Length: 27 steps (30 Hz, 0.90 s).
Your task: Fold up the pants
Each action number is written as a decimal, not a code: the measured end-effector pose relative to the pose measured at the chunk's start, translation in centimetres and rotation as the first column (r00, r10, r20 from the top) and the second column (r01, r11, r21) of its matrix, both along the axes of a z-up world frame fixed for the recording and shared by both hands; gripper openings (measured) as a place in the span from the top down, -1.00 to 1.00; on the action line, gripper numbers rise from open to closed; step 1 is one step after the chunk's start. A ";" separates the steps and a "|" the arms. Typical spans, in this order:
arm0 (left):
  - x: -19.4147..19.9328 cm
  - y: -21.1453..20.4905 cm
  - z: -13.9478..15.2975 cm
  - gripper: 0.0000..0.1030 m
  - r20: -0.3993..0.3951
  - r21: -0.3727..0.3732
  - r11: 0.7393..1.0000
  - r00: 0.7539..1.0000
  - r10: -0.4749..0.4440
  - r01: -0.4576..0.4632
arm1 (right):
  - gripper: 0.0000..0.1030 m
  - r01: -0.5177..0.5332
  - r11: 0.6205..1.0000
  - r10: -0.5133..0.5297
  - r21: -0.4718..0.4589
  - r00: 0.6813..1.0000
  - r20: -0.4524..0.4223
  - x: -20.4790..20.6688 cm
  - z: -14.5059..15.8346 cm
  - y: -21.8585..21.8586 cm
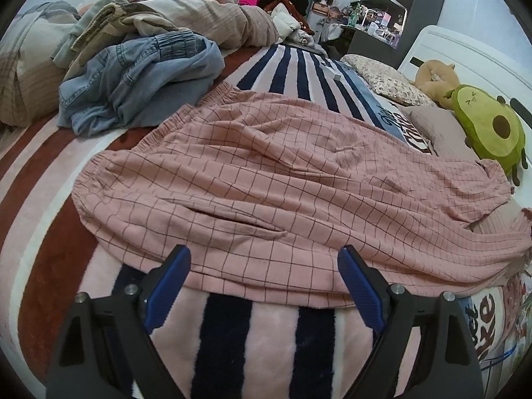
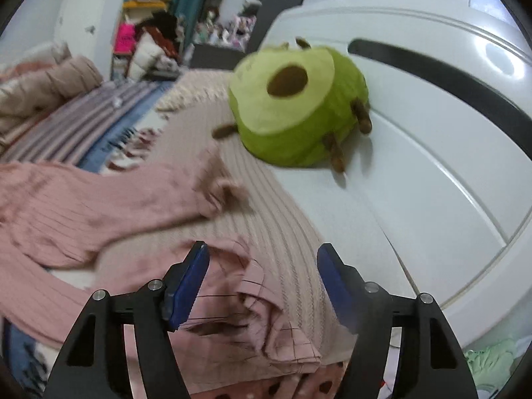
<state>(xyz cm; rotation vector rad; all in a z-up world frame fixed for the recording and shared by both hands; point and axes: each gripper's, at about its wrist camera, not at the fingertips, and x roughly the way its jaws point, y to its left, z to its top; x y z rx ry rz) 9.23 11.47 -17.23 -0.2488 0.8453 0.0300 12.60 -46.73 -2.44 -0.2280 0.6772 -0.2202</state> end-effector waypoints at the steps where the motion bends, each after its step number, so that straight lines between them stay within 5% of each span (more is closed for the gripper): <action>1: -0.1 0.0 0.1 -0.71 0.001 0.001 1.000 1.000 -0.001 0.001 | -0.23 -0.057 0.998 0.057 0.010 0.998 -0.016 -0.8 0.5 0.5; 6: -0.4 -0.4 0.4 -0.71 0.009 -0.006 1.000 1.000 -0.015 0.015 | -0.19 -0.183 0.983 0.182 0.018 0.962 -0.205 -2.4 -2.2 2.0; 11: -0.3 -1.0 0.5 -0.71 0.007 0.000 1.000 1.000 -0.025 0.025 | -0.19 -0.189 0.979 0.159 -0.077 0.942 -0.294 -2.5 -7.1 2.1; 14: -0.1 -1.2 0.4 -0.71 0.001 0.007 1.000 1.000 -0.029 0.029 | -0.18 -0.170 0.963 0.110 -0.207 0.956 -0.273 -2.0 -8.8 2.0; 15: -0.1 -1.3 0.4 -0.71 -0.002 0.010 1.000 1.000 -0.029 0.029 | -0.04 -0.164 0.958 0.099 -0.235 0.959 -0.266 -1.7 -9.1 1.9; 18: 0.0 -1.3 0.4 -0.71 -0.007 0.021 0.999 1.000 -0.025 0.025 | 0.95 -0.121 0.969 0.069 -0.215 0.970 -0.234 -1.6 -8.8 1.1; 27: -1.5 -1.0 1.9 -0.71 0.041 -0.003 1.000 0.999 -0.028 0.029 | 1.00 -0.064 0.984 0.057 -0.167 0.997 -0.048 -5.9 -1.5 2.0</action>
